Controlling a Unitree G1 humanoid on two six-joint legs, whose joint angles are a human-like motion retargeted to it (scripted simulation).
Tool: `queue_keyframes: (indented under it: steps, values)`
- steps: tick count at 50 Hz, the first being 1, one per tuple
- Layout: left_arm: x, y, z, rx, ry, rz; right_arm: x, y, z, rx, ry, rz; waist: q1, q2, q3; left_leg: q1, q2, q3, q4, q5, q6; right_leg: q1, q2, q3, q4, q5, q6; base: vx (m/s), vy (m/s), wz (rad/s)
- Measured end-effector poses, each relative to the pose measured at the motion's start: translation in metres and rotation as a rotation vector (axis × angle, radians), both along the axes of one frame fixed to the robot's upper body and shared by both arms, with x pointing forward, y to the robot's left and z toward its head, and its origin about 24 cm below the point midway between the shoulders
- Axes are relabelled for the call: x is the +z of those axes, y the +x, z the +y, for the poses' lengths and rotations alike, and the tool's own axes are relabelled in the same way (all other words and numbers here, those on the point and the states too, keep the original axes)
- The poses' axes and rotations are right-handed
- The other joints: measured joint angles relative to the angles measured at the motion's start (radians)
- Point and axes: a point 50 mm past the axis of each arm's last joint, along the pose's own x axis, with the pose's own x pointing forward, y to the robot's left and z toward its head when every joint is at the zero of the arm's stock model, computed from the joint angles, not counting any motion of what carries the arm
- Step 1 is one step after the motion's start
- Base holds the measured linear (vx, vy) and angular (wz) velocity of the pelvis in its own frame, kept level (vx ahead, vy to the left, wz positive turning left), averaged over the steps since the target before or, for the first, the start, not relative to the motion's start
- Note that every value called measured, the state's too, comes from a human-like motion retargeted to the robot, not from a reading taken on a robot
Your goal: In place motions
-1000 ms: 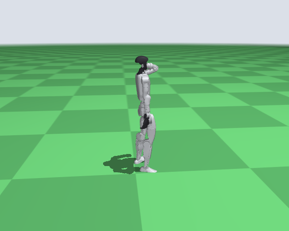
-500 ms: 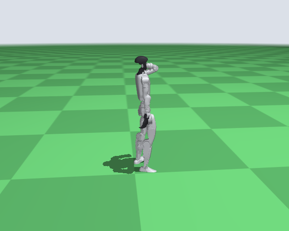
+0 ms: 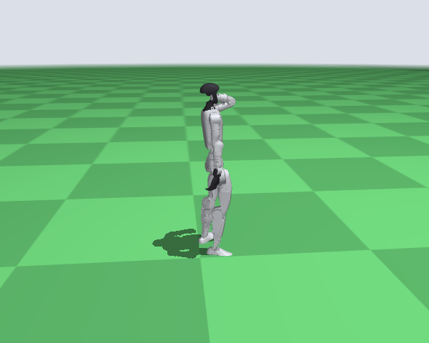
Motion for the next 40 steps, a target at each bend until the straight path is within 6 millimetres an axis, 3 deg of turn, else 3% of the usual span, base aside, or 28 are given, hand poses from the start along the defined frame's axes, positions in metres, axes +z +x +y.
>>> queue_keyframes:
  steps: [5,9,13,17,20,23,25,28,33,40]
  values:
    - [0.000,0.000,0.000,0.017,-0.001,-0.008,-0.001,0.003,0.003,-0.047,0.031,-0.015,-0.004,-0.011,-0.003,-0.003,-0.004,-0.007,0.000,0.002,-0.002,0.004,-0.003,-0.004,-0.003,-0.002,0.000,0.00,0.00,0.00]
    - [0.001,-0.002,0.001,0.057,0.000,-0.039,-0.001,0.030,-0.010,-0.138,0.058,-0.131,-0.021,-0.016,0.009,-0.011,-0.009,-0.021,0.001,0.005,0.000,0.004,-0.007,-0.014,-0.002,-0.006,0.000,0.00,0.00,0.09]
    - [0.001,-0.003,0.002,0.093,0.004,-0.054,0.006,0.073,-0.035,-0.319,0.054,-0.311,-0.043,-0.017,0.013,-0.015,-0.012,-0.033,0.001,0.006,0.001,0.007,-0.009,-0.024,0.000,-0.009,0.002,0.00,0.00,0.05]
    - [0.001,-0.003,0.003,0.122,0.010,-0.041,0.030,0.144,-0.065,-0.547,0.070,-0.615,-0.059,-0.011,0.001,-0.014,-0.010,-0.030,-0.001,0.003,0.002,0.005,-0.007,-0.025,0.000,-0.010,0.004,0.00,0.00,0.00]
    - [0.001,-0.003,0.004,0.132,0.019,-0.025,0.074,0.210,-0.096,-0.655,0.065,-0.950,-0.064,-0.008,-0.010,-0.015,-0.007,-0.022,-0.002,0.002,0.001,0.000,-0.005,-0.021,0.000,-0.009,0.004,0.00,0.00,0.00]
    - [0.000,-0.003,0.004,0.137,0.034,-0.007,0.135,0.263,-0.128,-0.668,-0.037,-1.294,-0.070,-0.009,-0.022,-0.015,-0.004,-0.013,-0.004,0.001,0.000,-0.007,-0.002,-0.014,0.000,-0.007,0.004,0.00,0.00,0.00]
    - [0.000,-0.003,0.004,0.138,0.035,-0.001,0.184,0.292,-0.143,-0.678,-0.129,-1.526,-0.073,-0.003,-0.024,-0.017,-0.001,-0.007,-0.004,0.001,0.000,-0.013,0.000,-0.009,0.001,-0.006,0.003,0.00,0.00,0.00]
    - [0.000,-0.003,0.005,0.137,0.038,0.006,0.252,0.319,-0.152,-0.712,-0.200,-1.833,-0.070,-0.003,-0.035,-0.017,0.001,0.000,-0.005,0.000,-0.001,-0.017,0.002,-0.006,0.002,-0.006,0.003,0.00,0.00,0.00]
    - [0.001,-0.003,0.005,0.142,0.056,-0.001,0.346,0.331,-0.154,-0.739,-0.268,-2.233,-0.059,-0.018,-0.054,-0.019,0.000,0.004,-0.007,-0.001,-0.005,-0.023,0.000,-0.004,0.001,-0.008,0.001,0.00,0.00,0.00]
    - [0.002,-0.004,0.005,0.130,0.062,-0.029,0.439,0.317,-0.146,-0.663,-0.445,-2.623,-0.045,-0.042,-0.069,-0.028,-0.007,-0.004,-0.009,0.002,-0.009,-0.029,-0.006,-0.011,0.000,-0.012,-0.001,0.00,0.00,0.00]
